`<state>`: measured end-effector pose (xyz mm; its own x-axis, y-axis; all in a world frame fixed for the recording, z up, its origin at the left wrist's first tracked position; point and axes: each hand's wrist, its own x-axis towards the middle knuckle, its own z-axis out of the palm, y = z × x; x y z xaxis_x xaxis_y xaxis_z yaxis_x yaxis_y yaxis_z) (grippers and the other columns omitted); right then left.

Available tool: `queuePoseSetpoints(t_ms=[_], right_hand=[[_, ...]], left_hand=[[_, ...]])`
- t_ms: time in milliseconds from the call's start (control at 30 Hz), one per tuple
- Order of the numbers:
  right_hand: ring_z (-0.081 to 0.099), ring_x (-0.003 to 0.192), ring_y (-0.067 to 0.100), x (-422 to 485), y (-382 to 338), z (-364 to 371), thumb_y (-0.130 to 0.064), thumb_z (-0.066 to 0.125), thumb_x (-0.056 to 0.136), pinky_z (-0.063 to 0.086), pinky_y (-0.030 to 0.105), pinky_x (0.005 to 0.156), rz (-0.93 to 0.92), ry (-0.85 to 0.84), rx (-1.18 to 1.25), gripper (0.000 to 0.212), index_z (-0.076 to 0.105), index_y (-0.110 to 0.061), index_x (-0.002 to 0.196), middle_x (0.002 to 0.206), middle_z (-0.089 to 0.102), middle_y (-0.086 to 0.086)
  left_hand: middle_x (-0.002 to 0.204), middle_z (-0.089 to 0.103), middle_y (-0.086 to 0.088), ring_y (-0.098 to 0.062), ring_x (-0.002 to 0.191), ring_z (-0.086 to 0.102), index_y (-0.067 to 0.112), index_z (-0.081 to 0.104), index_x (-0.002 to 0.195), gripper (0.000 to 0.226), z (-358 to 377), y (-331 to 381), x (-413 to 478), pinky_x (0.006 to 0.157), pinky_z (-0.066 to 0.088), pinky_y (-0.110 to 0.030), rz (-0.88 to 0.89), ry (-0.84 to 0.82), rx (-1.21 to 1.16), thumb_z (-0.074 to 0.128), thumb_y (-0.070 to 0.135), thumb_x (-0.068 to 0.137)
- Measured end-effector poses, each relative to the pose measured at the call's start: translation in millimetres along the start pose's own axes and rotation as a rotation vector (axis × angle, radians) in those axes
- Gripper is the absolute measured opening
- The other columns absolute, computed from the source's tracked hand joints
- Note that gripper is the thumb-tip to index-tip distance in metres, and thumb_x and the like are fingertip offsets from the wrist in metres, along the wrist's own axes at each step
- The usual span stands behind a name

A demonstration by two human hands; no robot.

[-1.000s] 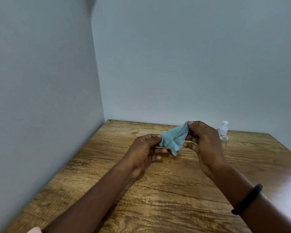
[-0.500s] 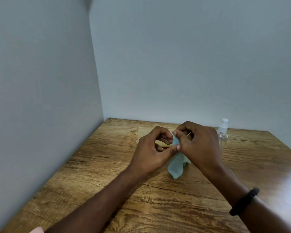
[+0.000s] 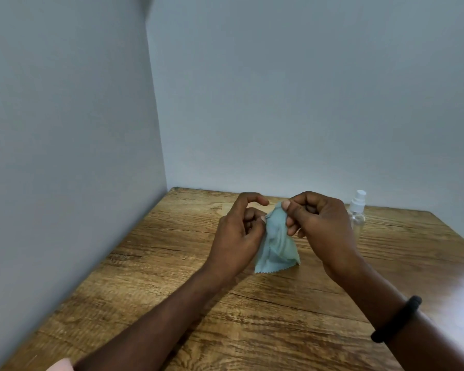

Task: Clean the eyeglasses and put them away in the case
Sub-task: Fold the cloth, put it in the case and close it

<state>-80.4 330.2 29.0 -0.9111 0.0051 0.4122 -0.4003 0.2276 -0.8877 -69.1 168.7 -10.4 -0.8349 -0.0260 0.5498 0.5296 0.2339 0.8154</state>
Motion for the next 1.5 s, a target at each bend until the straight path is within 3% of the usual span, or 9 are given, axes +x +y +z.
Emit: queuePoseSetpoints(t_ms=[100, 267, 367, 600, 700, 967, 1233, 1333, 1500], right_hand=[[0.065, 0.057, 0.015, 0.8, 2.7, 0.2, -0.022, 0.071, 0.094, 0.05, 0.032, 0.062, 0.022, 0.008, 0.018, 0.015, 0.073, -0.015, 0.081, 0.064, 0.071, 0.006], [0.067, 0.062, 0.008, 1.3, 3.4, 0.4, -0.025, 0.069, 0.094, 0.052, 0.036, 0.063, 0.002, 0.036, -0.013, 0.013, 0.074, -0.022, 0.082, 0.073, 0.073, -0.005], [0.069, 0.081, 0.018, 1.4, 3.3, 1.2, -0.027, 0.066, 0.095, 0.058, 0.048, 0.074, -0.006, 0.054, -0.04, 0.014, 0.074, -0.022, 0.085, 0.083, 0.074, -0.004], [0.068, 0.085, 0.027, 2.3, 2.0, 1.4, -0.027, 0.063, 0.099, 0.056, 0.055, 0.08, -0.011, 0.115, 0.007, 0.019, 0.07, -0.014, 0.086, 0.085, 0.072, 0.006], [0.067, 0.081, 0.033, 2.3, 0.7, 0.6, -0.026, 0.062, 0.099, 0.055, 0.056, 0.077, -0.037, 0.149, 0.039, 0.02, 0.068, -0.012, 0.086, 0.082, 0.07, 0.011], [0.053, 0.071, 0.018, 3.4, 1.7, -2.9, -0.03, 0.062, 0.099, 0.043, 0.04, 0.068, 0.037, 0.113, 0.226, 0.026, 0.068, -0.012, 0.081, 0.073, 0.06, 0.002], [0.05, 0.051, 0.004, 5.1, 0.3, -5.1, -0.026, 0.061, 0.1, 0.043, 0.018, 0.047, 0.112, 0.11, 0.395, 0.03, 0.063, -0.016, 0.071, 0.06, 0.055, -0.005], [0.058, 0.062, 0.008, 6.4, -0.3, -7.2, -0.024, 0.06, 0.1, 0.05, 0.022, 0.054, 0.114, 0.103, 0.453, 0.026, 0.065, -0.014, 0.076, 0.067, 0.06, -0.002], [0.065, 0.069, 0.01, 10.1, -2.2, -14.0, -0.022, 0.06, 0.1, 0.056, 0.027, 0.061, 0.105, 0.142, 0.502, 0.023, 0.068, -0.013, 0.081, 0.07, 0.066, -0.003]], left_hand=[[0.075, 0.063, 0.004, -0.025, 0.064, 0.053, 0.02, 0.065, 0.103, 0.026, 0.6, 1.9, -1.4, 0.059, 0.041, -0.029, -0.026, -0.004, -0.034, 0.049, -0.002, 0.101], [0.09, 0.071, 0.007, -0.012, 0.084, 0.067, 0.019, 0.072, 0.099, 0.004, 0.8, 5.4, -1.4, 0.073, 0.057, -0.034, -0.072, 0.006, -0.041, 0.068, 0.019, 0.097], [0.089, 0.068, 0.011, -0.003, 0.081, 0.064, 0.024, 0.067, 0.101, 0.02, 1.9, 3.8, -1.6, 0.072, 0.058, -0.028, -0.049, 0.03, 0.046, 0.08, 0.022, 0.087], [0.085, 0.074, 0.005, -0.004, 0.078, 0.071, 0.025, 0.062, 0.117, 0.031, -1.3, -0.3, 1.6, 0.069, 0.057, -0.019, -0.008, 0.056, 0.076, 0.076, 0.015, 0.091], [0.084, 0.076, 0.002, -0.009, 0.079, 0.073, 0.024, 0.061, 0.12, 0.027, -2.7, -1.8, 1.1, 0.069, 0.061, -0.028, 0.03, 0.049, 0.121, 0.067, 0.012, 0.096], [0.06, 0.048, 0.001, -0.018, 0.058, 0.042, 0.022, 0.067, 0.105, 0.029, -3.6, 1.8, 3.6, 0.055, 0.036, -0.024, -0.068, 0.012, -0.077, 0.052, -0.001, 0.099], [0.091, 0.077, -0.001, -0.008, 0.084, 0.068, 0.016, 0.077, 0.092, 0.016, -4.5, 6.2, 4.2, 0.074, 0.057, -0.024, -0.19, -0.07, -0.225, 0.066, 0.005, 0.096], [0.097, 0.078, -0.008, -0.017, 0.089, 0.073, 0.02, 0.076, 0.099, 0.012, -4.2, 3.1, 3.4, 0.083, 0.06, -0.041, -0.19, -0.111, -0.238, 0.075, 0.011, 0.091], [0.094, 0.076, 0.001, -0.013, 0.087, 0.074, 0.014, 0.07, 0.114, 0.026, -6.7, 1.7, 7.5, 0.075, 0.061, -0.027, -0.171, -0.11, -0.306, 0.076, 0.006, 0.09]])
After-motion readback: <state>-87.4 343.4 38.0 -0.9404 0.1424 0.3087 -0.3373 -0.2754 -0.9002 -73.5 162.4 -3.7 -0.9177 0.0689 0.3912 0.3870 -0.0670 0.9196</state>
